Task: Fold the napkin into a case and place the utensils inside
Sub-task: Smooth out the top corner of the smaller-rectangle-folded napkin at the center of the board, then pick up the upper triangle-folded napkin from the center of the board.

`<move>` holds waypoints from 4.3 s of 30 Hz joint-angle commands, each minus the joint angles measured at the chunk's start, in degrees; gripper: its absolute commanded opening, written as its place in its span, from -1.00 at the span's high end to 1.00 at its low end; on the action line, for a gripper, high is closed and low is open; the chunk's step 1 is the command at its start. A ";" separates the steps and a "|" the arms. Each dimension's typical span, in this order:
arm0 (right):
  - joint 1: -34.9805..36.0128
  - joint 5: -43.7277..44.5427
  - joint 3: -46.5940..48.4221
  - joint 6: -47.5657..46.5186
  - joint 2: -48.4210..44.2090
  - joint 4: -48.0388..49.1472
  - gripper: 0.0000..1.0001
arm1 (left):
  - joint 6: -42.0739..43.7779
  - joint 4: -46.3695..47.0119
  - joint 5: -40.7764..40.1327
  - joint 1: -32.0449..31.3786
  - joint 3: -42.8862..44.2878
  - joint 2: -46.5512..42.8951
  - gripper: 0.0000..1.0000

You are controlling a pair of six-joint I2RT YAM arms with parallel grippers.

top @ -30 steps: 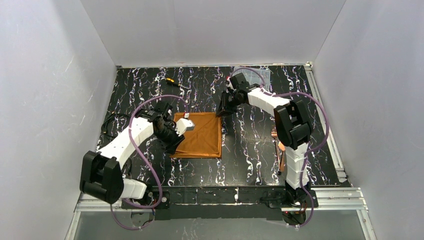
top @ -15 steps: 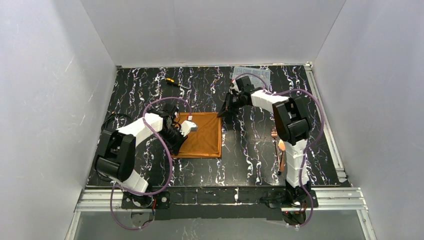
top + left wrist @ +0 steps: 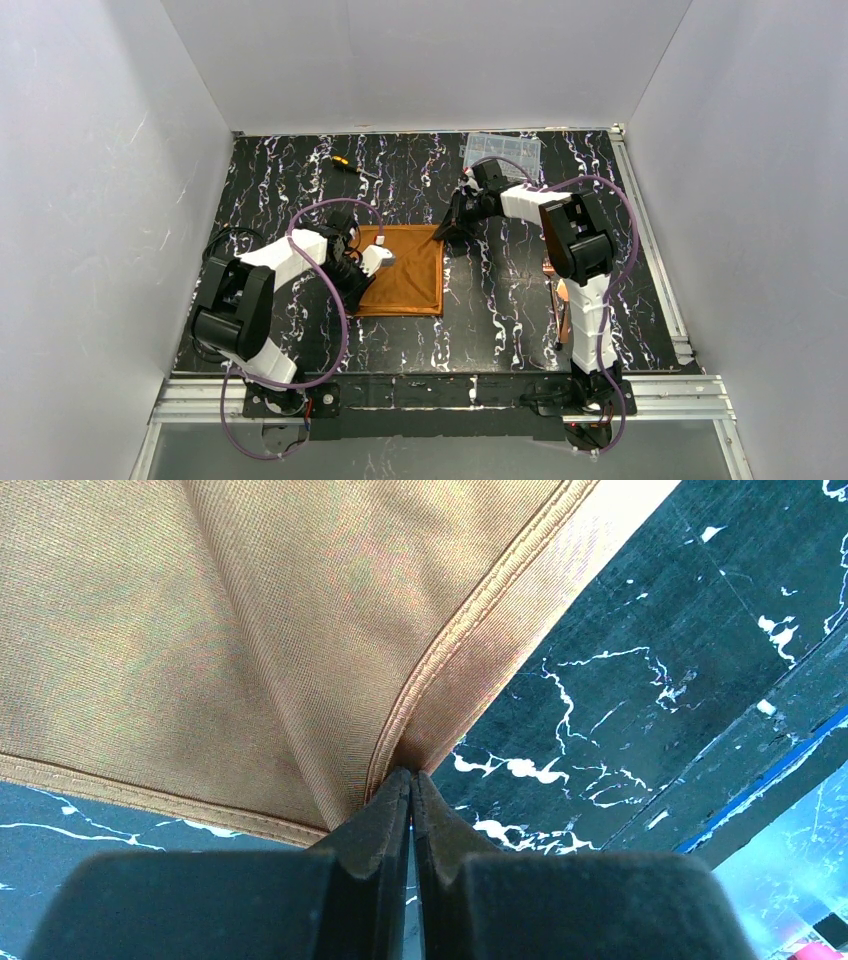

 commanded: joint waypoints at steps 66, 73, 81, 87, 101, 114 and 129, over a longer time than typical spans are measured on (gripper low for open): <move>17.86 13.22 -35.36 7.06 -30.22 6.36 0.13 | 9.20 3.63 -6.86 -0.17 -6.11 -24.02 0.18; 17.98 13.12 -35.53 7.44 -29.43 6.90 0.17 | 9.37 3.64 -7.06 -0.14 -6.32 -24.58 0.19; 17.94 13.15 -36.05 7.76 -28.67 7.50 0.25 | 9.83 3.48 -7.27 -0.20 -6.69 -25.16 0.19; 17.99 13.35 -35.83 7.79 -28.31 6.88 0.30 | 9.85 3.18 -7.05 -0.16 -6.27 -25.20 0.19; 17.94 15.35 -35.35 8.35 -30.60 4.77 0.11 | 8.26 5.02 -7.26 -0.14 -5.39 -22.73 0.21; 17.97 15.29 -36.39 9.25 -28.64 8.56 0.27 | 9.02 5.72 -7.57 -0.14 -6.55 -22.03 0.21; 17.85 15.26 -36.05 10.66 -30.14 9.58 0.93 | 9.48 4.85 -7.71 -0.18 -6.77 -23.57 0.21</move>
